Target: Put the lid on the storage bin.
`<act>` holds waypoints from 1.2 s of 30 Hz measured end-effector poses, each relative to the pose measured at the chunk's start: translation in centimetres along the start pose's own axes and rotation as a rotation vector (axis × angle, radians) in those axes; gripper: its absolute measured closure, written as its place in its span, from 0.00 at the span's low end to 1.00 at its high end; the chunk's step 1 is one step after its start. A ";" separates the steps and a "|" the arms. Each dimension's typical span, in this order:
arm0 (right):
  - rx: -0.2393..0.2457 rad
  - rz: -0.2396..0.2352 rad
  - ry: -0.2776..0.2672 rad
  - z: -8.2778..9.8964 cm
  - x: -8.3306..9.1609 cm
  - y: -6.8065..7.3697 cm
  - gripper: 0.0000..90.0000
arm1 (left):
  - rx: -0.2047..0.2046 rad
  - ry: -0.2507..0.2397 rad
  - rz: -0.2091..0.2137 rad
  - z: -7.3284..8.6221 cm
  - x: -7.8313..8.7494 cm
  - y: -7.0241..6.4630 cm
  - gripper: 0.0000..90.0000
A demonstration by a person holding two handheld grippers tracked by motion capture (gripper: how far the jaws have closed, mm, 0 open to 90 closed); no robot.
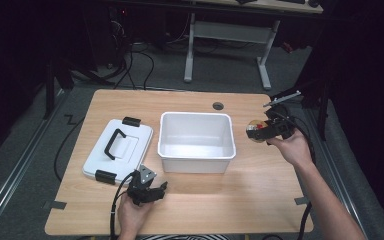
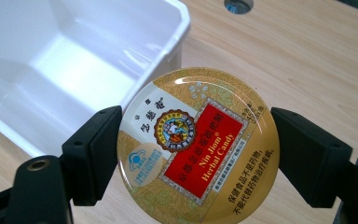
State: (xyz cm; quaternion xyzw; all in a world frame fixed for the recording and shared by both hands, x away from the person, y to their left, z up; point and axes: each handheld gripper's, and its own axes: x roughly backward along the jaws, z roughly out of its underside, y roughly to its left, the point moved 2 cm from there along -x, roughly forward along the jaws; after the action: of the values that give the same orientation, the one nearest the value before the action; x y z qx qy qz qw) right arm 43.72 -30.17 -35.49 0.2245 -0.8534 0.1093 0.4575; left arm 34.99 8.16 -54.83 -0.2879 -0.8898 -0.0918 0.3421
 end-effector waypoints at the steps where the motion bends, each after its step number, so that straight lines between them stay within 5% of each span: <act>1: 0.006 -0.001 -0.002 -0.2 0.1 0.2 0.22 | 0.000 0.000 0.000 0.0 0.0 0.0 0.35; 15: 0.102 -0.043 0.003 -2.9 -0.1 3.7 0.22 | 0.000 0.000 0.000 0.0 0.0 0.0 0.35; 36: 0.224 -0.083 0.102 -3.7 -4.5 8.0 0.22 | 0.014 -0.005 0.004 0.0 0.0 -0.1 0.35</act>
State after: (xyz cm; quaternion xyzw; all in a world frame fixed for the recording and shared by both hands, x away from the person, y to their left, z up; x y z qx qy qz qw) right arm 44.76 -20.44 -37.04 0.3034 -0.8016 0.1960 0.4764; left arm 34.95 8.09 -54.86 -0.2875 -0.8906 -0.0844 0.3421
